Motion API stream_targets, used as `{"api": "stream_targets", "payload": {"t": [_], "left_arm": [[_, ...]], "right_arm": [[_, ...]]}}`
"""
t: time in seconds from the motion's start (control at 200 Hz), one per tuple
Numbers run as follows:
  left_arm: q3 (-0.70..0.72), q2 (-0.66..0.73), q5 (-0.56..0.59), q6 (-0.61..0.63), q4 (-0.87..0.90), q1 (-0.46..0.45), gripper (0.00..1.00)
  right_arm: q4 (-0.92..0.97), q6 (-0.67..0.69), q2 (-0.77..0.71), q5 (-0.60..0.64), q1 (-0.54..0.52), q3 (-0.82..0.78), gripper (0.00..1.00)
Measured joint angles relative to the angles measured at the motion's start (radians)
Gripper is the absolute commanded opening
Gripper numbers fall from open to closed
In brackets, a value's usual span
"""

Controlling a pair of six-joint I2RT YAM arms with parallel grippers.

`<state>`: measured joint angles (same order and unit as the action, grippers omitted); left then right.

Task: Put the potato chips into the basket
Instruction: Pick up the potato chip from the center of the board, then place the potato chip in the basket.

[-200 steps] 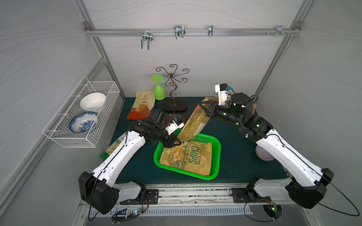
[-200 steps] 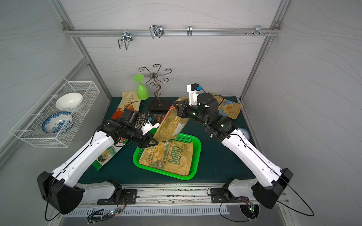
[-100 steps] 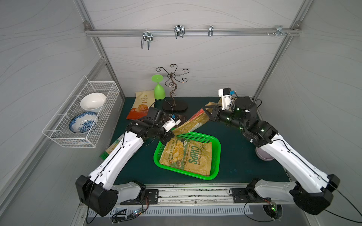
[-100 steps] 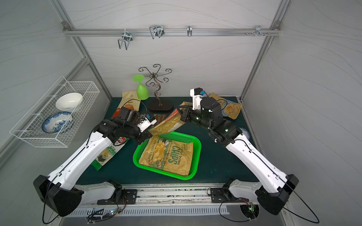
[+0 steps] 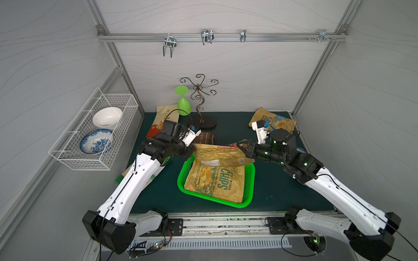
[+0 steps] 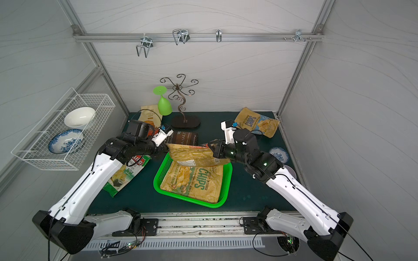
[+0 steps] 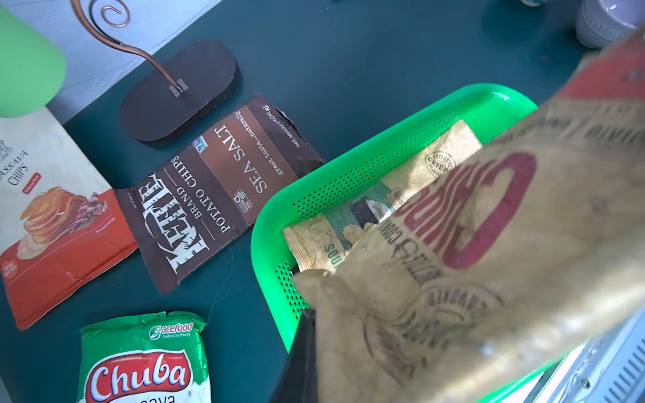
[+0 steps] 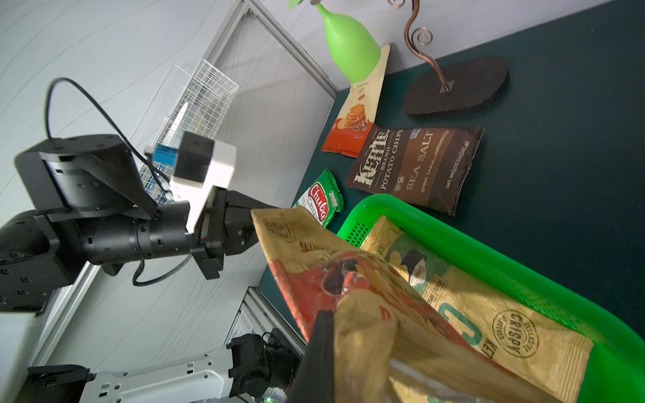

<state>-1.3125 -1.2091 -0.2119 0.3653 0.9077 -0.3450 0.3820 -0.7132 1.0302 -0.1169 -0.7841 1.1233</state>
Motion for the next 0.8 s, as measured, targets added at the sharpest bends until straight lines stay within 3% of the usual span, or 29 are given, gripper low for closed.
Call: {"api": "stream_targets", "payload": {"t": [0.25,0.8], "left_arm": [[0.0,-0.034,-0.001,-0.013,0.0,0.01,0.0],[-0.02,-0.119,0.089,-0.025,-0.062,0.011,0.0]], "right_arm": [[-0.054,-0.058,-0.008,-0.019,0.0,-0.098,0.0],[-0.145,-0.074,0.048,0.019,0.001,-0.153,0.0]]}}
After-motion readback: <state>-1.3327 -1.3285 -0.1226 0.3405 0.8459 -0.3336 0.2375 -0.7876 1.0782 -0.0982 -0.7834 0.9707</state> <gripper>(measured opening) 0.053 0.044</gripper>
